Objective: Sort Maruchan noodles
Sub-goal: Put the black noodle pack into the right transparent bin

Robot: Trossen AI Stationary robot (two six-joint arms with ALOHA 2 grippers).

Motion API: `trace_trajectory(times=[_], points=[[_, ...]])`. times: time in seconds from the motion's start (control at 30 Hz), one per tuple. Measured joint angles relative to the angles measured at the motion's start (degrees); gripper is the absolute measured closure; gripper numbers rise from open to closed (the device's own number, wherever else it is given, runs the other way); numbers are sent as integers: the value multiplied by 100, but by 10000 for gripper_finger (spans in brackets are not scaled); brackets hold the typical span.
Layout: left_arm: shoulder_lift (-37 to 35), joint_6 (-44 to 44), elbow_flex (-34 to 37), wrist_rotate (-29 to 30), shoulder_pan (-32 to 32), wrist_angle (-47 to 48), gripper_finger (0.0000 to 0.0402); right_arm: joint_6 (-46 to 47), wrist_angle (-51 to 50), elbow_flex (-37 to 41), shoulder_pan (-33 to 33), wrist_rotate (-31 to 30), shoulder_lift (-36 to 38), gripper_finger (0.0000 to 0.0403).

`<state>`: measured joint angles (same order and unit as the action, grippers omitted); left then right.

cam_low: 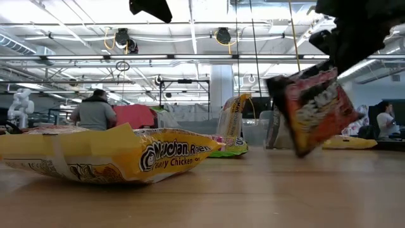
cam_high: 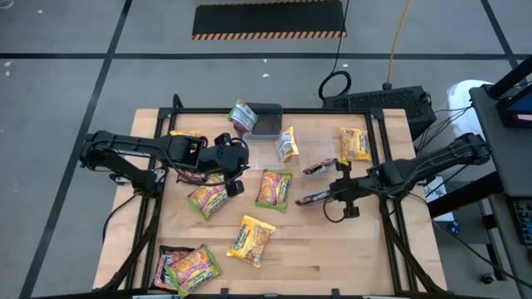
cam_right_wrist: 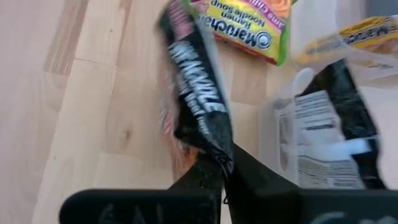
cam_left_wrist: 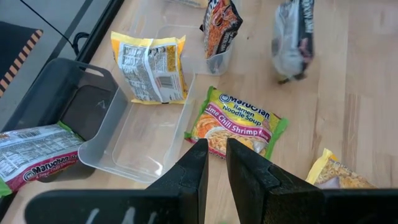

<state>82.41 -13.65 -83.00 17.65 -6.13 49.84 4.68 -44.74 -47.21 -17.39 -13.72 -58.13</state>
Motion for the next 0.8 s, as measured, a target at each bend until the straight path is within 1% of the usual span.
trace_trajectory(times=[0.23, 0.47, 0.53, 0.6, 0.73, 0.8], points=[[0, -2, 0, 0, 0, -1, 337, -239, -423, -590, -1, -44, 14, 403], [0, 3, 0, 2, 0, -1, 337, -407, -1003, -1337, -128, -660, 14, 403], [0, 20, 0, 2, 0, 0, 337, -478, -1136, -1567, -153, -747, 14, 403], [0, 23, 0, 2, 0, 0, 337, -611, -1163, -1775, -155, -759, 14, 403], [0, 26, 0, 37, 0, -2, 337, -1057, -1149, -2135, -149, -1098, 14, 403], [1, 27, -1, 37, 0, 0, 337, -1293, -1151, -2283, -149, -1376, 13, 403]])
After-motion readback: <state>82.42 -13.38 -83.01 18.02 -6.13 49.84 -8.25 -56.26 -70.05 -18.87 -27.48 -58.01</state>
